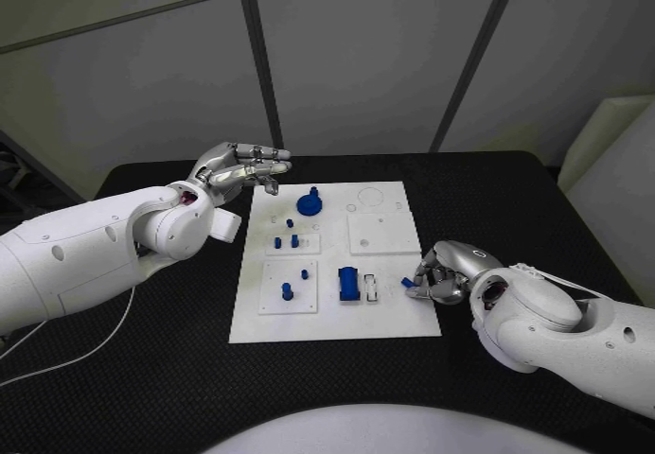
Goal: Assemble the parts on the task board
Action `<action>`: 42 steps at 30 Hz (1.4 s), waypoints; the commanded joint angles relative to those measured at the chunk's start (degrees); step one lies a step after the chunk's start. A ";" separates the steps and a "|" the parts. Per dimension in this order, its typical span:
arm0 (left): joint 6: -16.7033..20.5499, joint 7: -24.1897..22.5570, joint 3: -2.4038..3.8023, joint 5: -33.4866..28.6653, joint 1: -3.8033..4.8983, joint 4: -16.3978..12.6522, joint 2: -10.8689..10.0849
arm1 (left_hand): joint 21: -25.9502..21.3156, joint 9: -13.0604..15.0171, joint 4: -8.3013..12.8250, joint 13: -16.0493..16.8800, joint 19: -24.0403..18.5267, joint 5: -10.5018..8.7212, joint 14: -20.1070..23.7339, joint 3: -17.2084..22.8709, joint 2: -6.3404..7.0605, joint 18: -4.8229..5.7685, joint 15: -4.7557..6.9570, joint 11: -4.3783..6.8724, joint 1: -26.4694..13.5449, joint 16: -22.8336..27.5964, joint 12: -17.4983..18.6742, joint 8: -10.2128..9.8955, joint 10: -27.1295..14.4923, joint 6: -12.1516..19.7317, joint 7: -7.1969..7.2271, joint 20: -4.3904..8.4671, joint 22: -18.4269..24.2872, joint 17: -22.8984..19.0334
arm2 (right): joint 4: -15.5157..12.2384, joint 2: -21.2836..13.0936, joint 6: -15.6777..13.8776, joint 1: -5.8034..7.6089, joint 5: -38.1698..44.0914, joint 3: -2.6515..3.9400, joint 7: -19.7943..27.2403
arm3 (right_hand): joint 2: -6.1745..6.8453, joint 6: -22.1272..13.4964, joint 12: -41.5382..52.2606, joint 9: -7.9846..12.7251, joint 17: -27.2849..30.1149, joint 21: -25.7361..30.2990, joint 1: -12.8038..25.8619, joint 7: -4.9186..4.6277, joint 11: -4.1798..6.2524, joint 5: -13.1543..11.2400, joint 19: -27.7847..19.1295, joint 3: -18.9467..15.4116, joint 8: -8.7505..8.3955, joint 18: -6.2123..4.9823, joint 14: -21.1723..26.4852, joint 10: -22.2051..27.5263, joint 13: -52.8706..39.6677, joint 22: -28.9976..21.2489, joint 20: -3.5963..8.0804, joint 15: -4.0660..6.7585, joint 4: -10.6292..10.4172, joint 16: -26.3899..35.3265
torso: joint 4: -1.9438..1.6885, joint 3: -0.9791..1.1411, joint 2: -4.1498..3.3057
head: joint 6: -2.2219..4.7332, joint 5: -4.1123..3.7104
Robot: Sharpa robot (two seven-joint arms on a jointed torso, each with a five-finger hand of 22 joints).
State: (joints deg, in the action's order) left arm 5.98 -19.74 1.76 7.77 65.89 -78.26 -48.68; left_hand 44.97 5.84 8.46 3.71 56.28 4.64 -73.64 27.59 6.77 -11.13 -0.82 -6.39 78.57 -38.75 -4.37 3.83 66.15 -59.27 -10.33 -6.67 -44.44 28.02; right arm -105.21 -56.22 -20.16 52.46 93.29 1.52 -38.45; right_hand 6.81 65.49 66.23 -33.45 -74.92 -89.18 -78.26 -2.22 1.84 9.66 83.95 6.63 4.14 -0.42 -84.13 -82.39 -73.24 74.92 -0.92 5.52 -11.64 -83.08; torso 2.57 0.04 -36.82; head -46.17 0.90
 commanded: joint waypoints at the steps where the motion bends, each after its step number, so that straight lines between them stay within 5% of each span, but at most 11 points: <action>1: -0.66 -0.30 0.05 -0.20 0.05 -0.06 0.02 | -0.35 0.00 -0.06 0.02 -0.36 0.21 -0.10 -0.35 -0.46 0.60 -0.01 0.15 -0.25 0.22 -0.05 -0.01 0.00 -0.18 0.14 -0.09 0.08 -0.09 | 0.48 0.48 3.68 -0.57 2.32 -0.44 -1.87 | -1.10 0.81 -0.01 0.65 -1.56 -0.07 -2.74 -0.07 0.20 2.94 5.64 1.26 -0.37 0.21 -3.17 -0.01 -0.19 14.45 0.17 0.20 2.07 0.05 | 0.00 -0.03 0.06 | -0.06 0.10; 8: -0.69 -0.30 0.05 -0.20 0.04 -0.09 0.00 | -0.48 0.00 -0.10 0.02 -0.36 0.30 -0.12 -0.43 -0.55 0.59 -0.01 0.16 -0.37 0.33 -0.07 0.00 0.02 -0.23 0.16 -0.10 0.14 -0.08 | -0.11 0.74 3.27 -0.63 4.03 -0.44 -2.43 | -1.42 1.72 0.38 1.34 -1.86 -0.36 -3.60 0.11 0.35 8.24 5.80 2.73 -0.36 0.29 -3.22 -0.19 -0.69 14.70 0.26 0.29 4.35 -0.06 | 0.01 -0.02 0.06 | -0.10 0.21; 27: -0.68 -0.32 0.05 -0.20 -0.03 -0.14 -0.07 | -0.49 0.01 -0.08 0.02 -0.36 0.32 -0.12 -0.43 -0.57 0.59 -0.01 0.17 -0.34 0.34 -0.08 0.00 0.03 -0.24 0.17 -0.10 0.15 -0.07 | -6.20 0.12 -10.04 -0.56 -1.84 -0.33 -0.50 | -1.69 2.61 1.76 1.62 -2.97 -0.82 1.67 0.57 0.69 9.48 6.05 2.38 -0.28 0.42 -3.48 -1.24 -1.79 15.08 0.47 0.53 2.99 -0.65 | -0.04 -0.06 -0.01 | 0.02 0.24; 42: -0.73 -0.23 0.05 -0.20 -0.02 -0.32 -0.06 | -0.49 0.01 -0.08 0.02 -0.36 0.32 -0.12 -0.43 -0.57 0.59 -0.01 0.17 -0.34 0.34 -0.08 0.00 0.03 -0.24 0.17 -0.10 0.15 -0.07 | -2.14 4.72 -5.85 -0.52 -7.30 -0.29 -0.41 | -1.92 3.60 2.18 1.40 -3.48 -0.82 6.46 0.81 0.85 8.75 6.05 1.26 -0.12 0.42 -3.58 -1.66 -2.25 15.08 0.57 0.65 -0.86 -0.92 | -0.02 -0.01 -0.07 | -0.14 0.42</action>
State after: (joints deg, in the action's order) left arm 5.85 -19.73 1.77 7.77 65.80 -78.42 -48.75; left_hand 44.52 5.84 8.31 3.71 56.28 4.64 -73.64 27.43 6.55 -11.13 -0.82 -6.39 78.35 -38.78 -4.37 3.83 66.14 -59.27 -10.33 -6.67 -44.36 28.02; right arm -107.61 -51.79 -27.22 51.85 88.28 1.19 -39.30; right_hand 4.89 68.76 68.12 -32.00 -74.91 -89.82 -72.26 -1.40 2.98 18.63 84.17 7.95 3.81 -0.42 -83.92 -83.96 -74.95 74.91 -0.69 5.73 -12.12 -83.76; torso 2.46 -0.03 -36.88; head -46.27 1.26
